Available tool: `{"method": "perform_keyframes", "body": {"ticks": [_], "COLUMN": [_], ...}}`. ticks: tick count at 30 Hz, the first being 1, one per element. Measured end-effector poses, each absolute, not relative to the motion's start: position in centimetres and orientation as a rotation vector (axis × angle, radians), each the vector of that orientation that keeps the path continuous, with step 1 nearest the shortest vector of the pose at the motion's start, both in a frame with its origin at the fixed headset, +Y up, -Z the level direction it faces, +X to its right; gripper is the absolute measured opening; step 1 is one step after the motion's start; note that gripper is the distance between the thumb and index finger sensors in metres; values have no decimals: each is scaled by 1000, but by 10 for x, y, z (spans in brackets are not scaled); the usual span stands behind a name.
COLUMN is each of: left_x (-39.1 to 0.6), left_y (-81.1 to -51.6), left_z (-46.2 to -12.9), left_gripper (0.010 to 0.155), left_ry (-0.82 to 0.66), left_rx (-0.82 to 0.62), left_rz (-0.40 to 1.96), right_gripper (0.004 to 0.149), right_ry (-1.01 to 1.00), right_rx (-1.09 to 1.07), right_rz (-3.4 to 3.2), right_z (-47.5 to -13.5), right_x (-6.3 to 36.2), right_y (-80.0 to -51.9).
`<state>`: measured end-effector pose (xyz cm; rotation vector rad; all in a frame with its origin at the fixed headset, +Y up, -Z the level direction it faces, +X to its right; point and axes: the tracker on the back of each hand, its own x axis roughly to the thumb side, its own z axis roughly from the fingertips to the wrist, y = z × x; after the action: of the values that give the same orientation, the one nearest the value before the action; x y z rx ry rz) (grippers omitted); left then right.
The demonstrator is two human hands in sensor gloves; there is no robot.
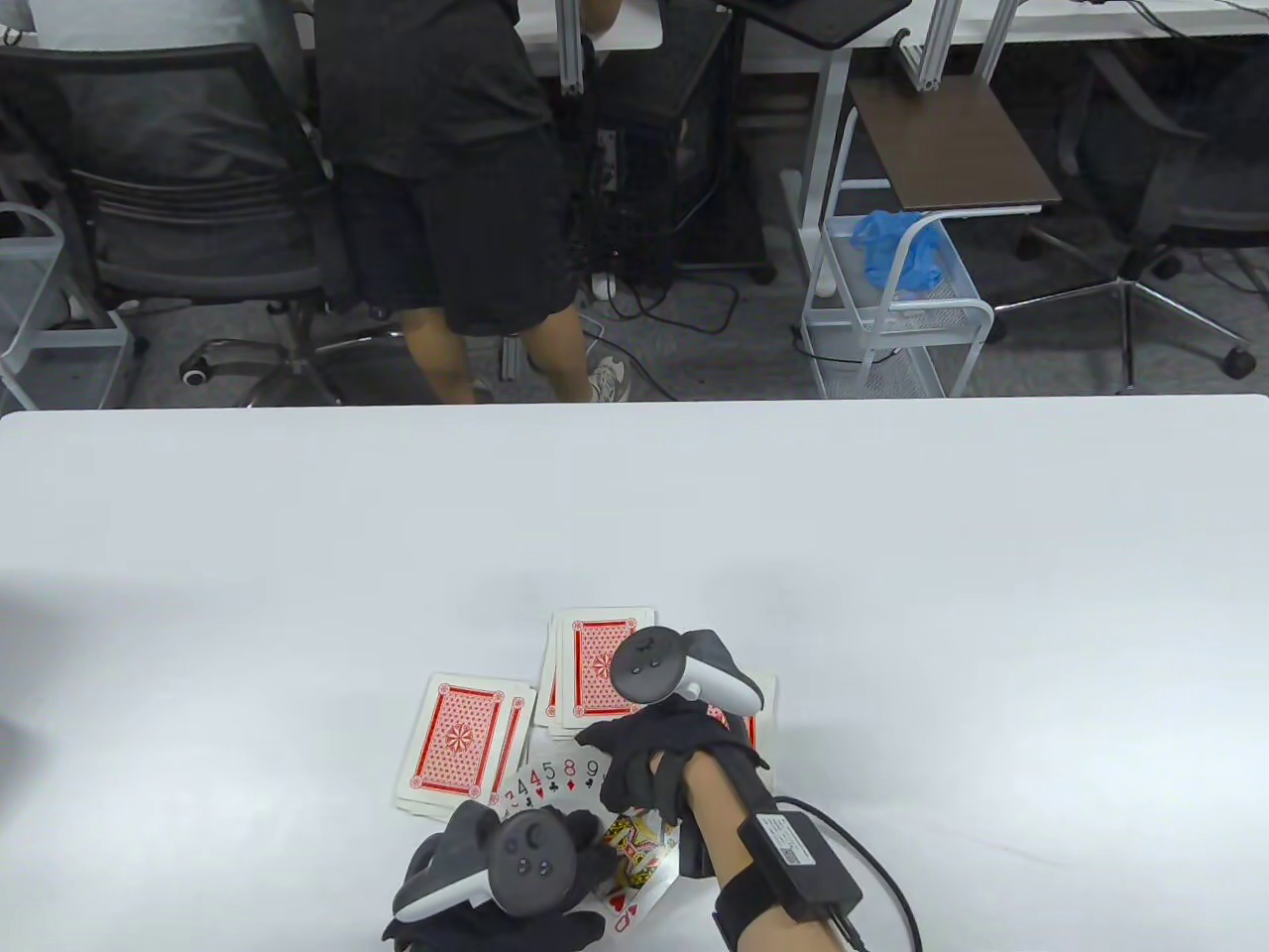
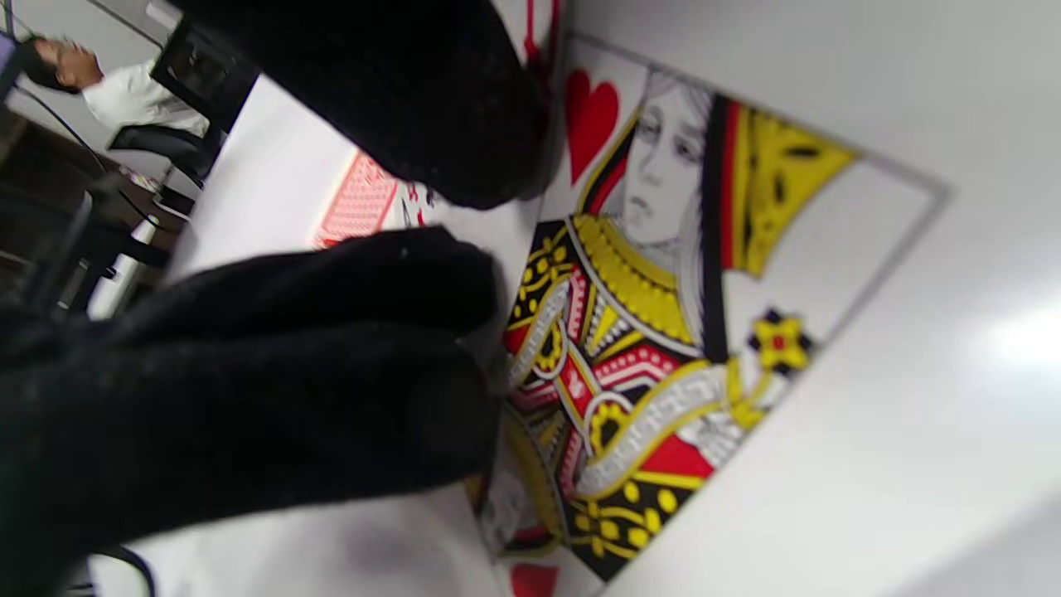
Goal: Four-player card dealing with fan arrangement
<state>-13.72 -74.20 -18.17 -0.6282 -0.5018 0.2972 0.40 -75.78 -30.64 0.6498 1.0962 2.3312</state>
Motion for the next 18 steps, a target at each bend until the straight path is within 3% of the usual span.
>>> {"method": "perform_keyframes", "body": {"ticks": [6, 11, 13, 15, 18], "left_x": [-135, -130, -131, -136, -159], "left_y": [-752, -753, -753, -751, -725], "left_z": [-183, -184, -185, -188, -199], "left_gripper": [67, 67, 68, 66, 63], "left_ry": [-479, -472, -473, -486, -453], "left_rx": [-652, -641, -648, -595, -361], "left_rz": [213, 201, 219, 273, 409], "right_gripper": [80, 73, 73, 73, 77], "right_ry": [925, 732, 563, 441, 171], "right_rx": [679, 694, 697, 672, 656], "right_rz": [2607, 2684, 2730, 2754, 2821], "right_z": [-297, -288, -283, -275, -258], "right_x": [-7, 4, 14, 23, 42], "right_y": [-743, -720, -706, -696, -685]}}
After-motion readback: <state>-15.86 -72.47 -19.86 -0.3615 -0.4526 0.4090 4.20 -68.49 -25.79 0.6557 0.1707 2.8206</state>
